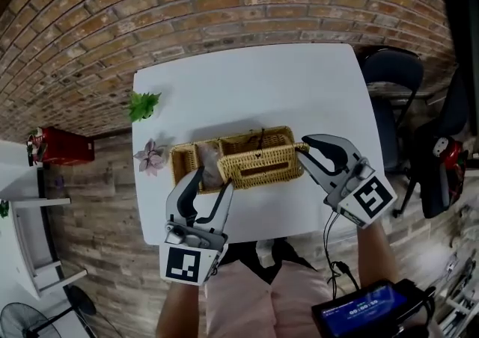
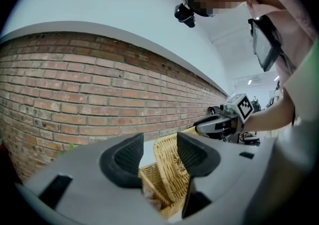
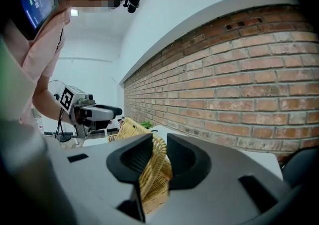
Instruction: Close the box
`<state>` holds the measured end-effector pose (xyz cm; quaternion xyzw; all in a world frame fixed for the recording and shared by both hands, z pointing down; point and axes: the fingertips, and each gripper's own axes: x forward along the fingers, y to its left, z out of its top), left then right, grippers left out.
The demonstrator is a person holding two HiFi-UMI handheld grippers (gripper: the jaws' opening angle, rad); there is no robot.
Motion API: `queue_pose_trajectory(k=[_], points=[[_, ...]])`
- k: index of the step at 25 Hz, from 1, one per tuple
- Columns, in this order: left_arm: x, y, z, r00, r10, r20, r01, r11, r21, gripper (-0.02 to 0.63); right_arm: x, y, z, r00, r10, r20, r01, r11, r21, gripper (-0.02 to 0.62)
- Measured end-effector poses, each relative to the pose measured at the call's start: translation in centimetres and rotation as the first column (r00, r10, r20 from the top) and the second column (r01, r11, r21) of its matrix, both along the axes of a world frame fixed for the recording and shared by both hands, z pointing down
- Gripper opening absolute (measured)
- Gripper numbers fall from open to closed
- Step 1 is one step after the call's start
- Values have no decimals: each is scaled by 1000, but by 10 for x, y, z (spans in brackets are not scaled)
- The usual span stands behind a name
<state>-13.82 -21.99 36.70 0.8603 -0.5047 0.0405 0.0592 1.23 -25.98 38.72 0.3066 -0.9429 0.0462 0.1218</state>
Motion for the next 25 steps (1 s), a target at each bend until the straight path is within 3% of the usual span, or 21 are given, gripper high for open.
queue_pose_trajectory(k=[17, 25], points=[[-32, -22, 23, 1000, -24, -12, 23, 998, -59, 215, -3, -44, 49, 999, 37, 23, -34, 991, -130, 107], [-39, -24, 30, 999, -38, -2, 38, 997, -74, 215, -2, -55, 83, 997, 62, -39, -67, 985, -161, 117]])
